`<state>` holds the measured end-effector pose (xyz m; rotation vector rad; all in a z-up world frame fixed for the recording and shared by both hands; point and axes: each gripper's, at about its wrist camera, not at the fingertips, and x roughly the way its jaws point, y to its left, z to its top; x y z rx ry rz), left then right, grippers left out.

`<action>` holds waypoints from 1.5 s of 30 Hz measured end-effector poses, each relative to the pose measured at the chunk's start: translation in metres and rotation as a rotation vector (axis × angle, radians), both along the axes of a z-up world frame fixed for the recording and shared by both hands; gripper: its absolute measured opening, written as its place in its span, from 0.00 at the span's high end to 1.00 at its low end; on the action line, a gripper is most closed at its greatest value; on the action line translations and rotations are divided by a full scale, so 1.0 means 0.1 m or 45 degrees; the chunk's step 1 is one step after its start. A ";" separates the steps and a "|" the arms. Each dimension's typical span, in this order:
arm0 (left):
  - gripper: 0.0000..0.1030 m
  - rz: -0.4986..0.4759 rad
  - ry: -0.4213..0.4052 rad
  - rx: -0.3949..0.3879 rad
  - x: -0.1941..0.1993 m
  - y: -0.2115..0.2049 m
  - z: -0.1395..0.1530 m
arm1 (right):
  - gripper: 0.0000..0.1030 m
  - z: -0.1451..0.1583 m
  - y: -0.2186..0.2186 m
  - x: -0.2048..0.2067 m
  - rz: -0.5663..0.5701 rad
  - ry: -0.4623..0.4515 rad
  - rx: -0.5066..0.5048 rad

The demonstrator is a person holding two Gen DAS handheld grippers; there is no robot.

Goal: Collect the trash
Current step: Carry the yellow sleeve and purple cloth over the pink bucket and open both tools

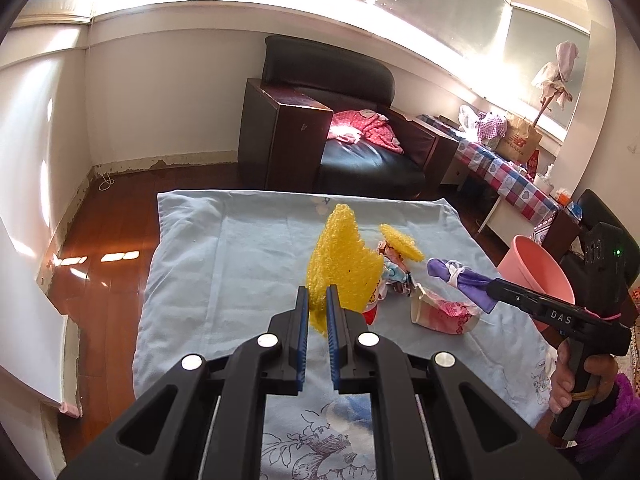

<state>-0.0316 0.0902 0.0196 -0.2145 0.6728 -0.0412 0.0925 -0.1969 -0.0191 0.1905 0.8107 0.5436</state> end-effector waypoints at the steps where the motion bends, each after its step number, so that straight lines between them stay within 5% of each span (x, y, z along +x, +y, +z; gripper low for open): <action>1: 0.92 -0.003 -0.007 0.002 0.00 -0.01 0.02 | 0.84 0.03 -0.01 -0.02 -0.005 -0.012 0.002; 20: 0.92 -0.138 -0.123 -0.015 0.13 -0.57 0.33 | 0.84 0.61 -0.61 -0.47 -0.207 -0.254 0.005; 45: 0.92 -0.443 -0.158 -0.027 0.72 -1.94 0.47 | 0.84 0.64 -1.77 -0.64 -0.552 -0.320 -0.005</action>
